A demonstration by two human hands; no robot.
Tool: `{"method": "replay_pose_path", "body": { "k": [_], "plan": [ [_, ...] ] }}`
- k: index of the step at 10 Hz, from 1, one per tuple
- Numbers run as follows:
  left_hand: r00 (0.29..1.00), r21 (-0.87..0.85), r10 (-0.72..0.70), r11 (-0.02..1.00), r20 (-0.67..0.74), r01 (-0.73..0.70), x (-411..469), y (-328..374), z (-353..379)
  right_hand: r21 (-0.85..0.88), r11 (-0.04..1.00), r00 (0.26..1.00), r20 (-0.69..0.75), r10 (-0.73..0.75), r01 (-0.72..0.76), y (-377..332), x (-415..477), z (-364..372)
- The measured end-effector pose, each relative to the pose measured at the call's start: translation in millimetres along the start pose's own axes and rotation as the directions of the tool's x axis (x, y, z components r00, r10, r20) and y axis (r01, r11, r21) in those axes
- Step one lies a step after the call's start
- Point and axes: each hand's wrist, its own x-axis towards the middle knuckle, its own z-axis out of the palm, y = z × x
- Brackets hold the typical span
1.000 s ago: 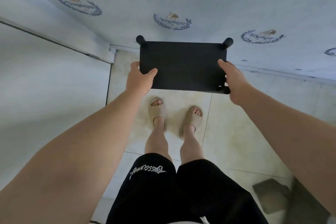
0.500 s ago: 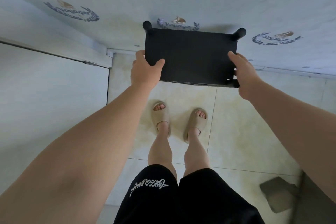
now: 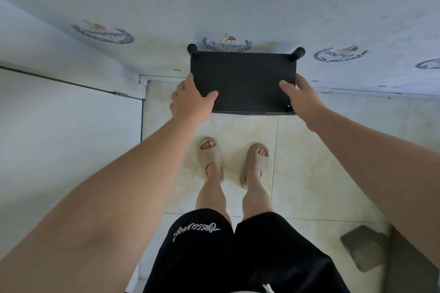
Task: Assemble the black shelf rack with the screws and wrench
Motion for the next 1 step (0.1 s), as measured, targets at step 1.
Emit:
{"method": "replay_pose_path", "body": {
  "k": [1],
  "plan": [
    [0.983,0.151,0.177,0.974,-0.046,-0.168,-23.2,7.2,-6.7,-0.327,0.935,0.988,-0.03,-0.154,0.136,-6.9,-29.2,0.1]
  ]
}}
